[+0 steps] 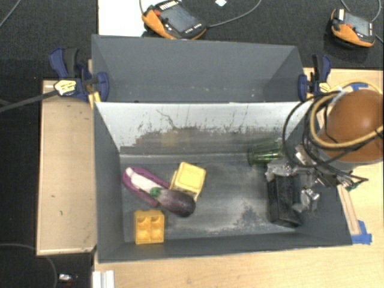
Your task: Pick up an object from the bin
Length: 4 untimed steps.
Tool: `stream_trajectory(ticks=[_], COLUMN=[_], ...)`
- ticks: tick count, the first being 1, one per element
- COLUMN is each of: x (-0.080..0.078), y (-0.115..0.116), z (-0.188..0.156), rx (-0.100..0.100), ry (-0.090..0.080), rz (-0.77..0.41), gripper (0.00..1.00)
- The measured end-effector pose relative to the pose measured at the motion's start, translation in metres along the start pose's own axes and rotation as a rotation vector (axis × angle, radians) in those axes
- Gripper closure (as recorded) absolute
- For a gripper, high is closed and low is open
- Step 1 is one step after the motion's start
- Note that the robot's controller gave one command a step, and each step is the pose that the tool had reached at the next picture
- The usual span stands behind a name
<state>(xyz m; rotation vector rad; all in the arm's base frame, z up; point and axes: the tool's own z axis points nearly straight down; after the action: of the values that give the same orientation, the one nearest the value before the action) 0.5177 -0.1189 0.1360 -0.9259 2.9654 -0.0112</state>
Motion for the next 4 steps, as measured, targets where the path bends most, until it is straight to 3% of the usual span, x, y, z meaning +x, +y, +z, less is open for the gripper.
stream_trajectory(ticks=[1,2,3,4], x=[-0.004,0.005,-0.012,-0.005], y=[-0.006,-0.01,0.018,0.027], z=[-0.058,-0.031,-0.021,0.021], rx=[-0.002,-0.01,-0.006,-0.006], ry=[0.004,0.008,0.002,0.004], rz=[-0.084,-0.031,-0.059,0.031], gripper=[0.0,0.0,0.0,0.0])
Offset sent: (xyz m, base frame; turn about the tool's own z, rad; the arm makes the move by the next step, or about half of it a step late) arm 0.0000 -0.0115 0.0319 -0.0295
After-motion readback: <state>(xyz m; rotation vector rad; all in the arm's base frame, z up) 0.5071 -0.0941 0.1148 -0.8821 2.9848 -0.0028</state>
